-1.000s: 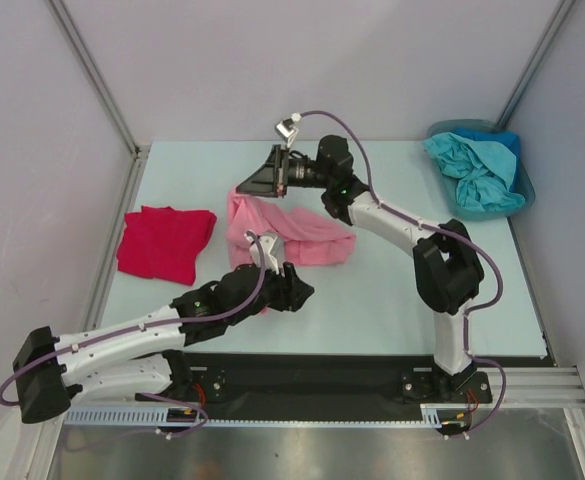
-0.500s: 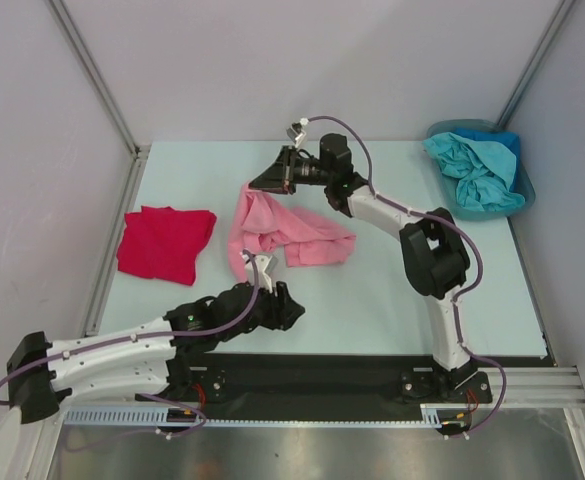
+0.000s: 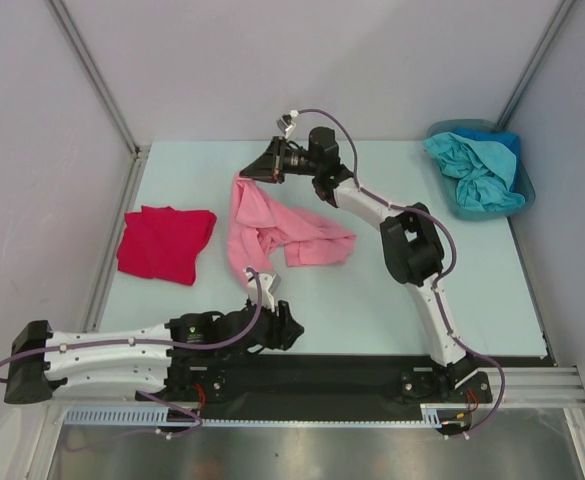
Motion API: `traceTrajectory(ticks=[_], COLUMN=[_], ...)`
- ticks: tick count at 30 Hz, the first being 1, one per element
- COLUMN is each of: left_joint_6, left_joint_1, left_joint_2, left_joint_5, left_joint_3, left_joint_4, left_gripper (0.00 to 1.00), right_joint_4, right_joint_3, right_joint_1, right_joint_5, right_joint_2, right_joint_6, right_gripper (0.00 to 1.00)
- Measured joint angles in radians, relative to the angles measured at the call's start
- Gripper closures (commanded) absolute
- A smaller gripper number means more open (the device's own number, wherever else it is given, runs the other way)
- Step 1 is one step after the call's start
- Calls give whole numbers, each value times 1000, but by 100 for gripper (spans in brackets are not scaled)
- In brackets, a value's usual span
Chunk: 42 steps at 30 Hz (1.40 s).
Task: Fold and stack the t-shirts
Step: Flatten the tshirt out
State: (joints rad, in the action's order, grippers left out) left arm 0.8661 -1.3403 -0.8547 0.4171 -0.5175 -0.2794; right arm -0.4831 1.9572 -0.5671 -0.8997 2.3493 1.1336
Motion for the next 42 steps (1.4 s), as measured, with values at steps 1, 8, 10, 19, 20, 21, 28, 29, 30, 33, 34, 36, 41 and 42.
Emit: traceTrajectory(ticks=[1, 8, 10, 19, 20, 21, 28, 29, 30, 33, 34, 36, 41, 42], left_joint_6=[2, 9, 9, 8, 8, 8, 7, 7, 7, 7, 7, 6, 6, 6], left_joint_1=[-3, -8, -9, -13, -14, -16, -21, -21, -22, -23, -23, -23, -23, -23], left_joint_2=[-2, -9, -11, -41, -44, -45, -46, -46, -46, -46, -46, -46, -51, -52], left_joint_5=[2, 20, 24, 26, 26, 26, 26, 26, 26, 26, 26, 27, 27, 27], left_joint_3=[0, 0, 0, -1, -1, -2, -3, -3, -3, -3, -3, -4, -12, -14], left_joint_4=[-1, -9, -12, -14, -14, -14, -14, -14, -14, -14, -14, -14, -13, -13], left_gripper=[44, 44, 44, 44, 44, 44, 44, 44, 44, 44, 44, 44, 44, 44], right_joint_4=[-1, -44, -75, -223, -239, -255, -329, -330, -328, -298, -281, -244, -96, -44], right_joint_3=[17, 52, 45, 57, 69, 79, 85, 80, 70, 32, 18, -14, -104, -125], right_joint_1=[0, -12, -21, -89, -96, -101, -118, -115, -110, -89, -80, -60, -15, -6], right_joint_5=[0, -4, -4, -49, -58, -66, -110, -110, -110, -107, -106, -96, -42, -11], right_joint_2=[13, 72, 82, 155, 169, 182, 221, 219, 215, 192, 179, 144, 3, -40], right_joint_6=[3, 58, 77, 192, 209, 228, 292, 283, 278, 233, 214, 169, 17, -38], right_gripper=[100, 98, 99, 100, 100, 98, 53, 42, 33, 19, 17, 14, 14, 14])
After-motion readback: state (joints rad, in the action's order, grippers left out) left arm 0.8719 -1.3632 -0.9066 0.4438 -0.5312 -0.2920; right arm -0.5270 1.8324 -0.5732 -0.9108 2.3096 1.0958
